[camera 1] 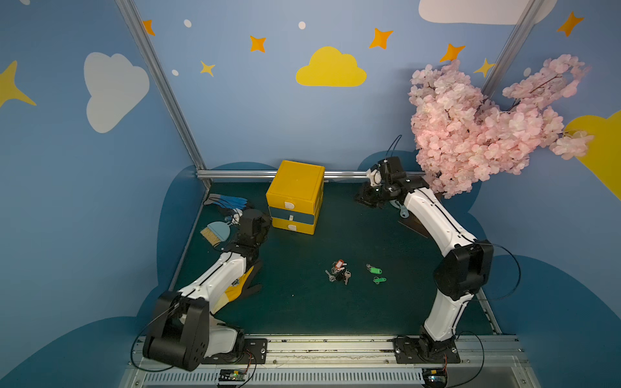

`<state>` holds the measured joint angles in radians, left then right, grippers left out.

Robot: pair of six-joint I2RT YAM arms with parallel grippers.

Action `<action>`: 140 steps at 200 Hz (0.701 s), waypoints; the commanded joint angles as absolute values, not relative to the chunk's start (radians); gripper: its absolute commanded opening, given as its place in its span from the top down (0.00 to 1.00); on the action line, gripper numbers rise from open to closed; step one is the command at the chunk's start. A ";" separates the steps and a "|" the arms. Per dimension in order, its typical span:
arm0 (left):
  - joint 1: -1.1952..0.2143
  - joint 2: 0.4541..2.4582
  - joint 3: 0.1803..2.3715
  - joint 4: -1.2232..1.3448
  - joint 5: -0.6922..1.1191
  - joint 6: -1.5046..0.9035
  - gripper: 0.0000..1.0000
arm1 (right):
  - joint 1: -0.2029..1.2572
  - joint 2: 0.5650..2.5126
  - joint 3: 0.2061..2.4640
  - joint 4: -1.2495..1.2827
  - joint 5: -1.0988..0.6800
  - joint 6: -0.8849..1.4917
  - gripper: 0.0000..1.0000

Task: Take the keys out of the drawer
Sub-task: Close the drawer in the storage box, then reset both arms

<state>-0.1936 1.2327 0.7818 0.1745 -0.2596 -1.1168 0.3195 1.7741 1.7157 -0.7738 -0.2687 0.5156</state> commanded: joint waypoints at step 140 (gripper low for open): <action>0.051 1.559 0.310 1.011 0.143 0.018 0.39 | -0.007 1.492 0.374 0.824 -0.273 -0.083 0.46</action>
<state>0.0845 1.5230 0.4309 0.6418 0.0845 -0.0601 -0.0105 1.4834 0.5301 0.3492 -0.1478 -0.0029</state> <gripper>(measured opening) 0.470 0.444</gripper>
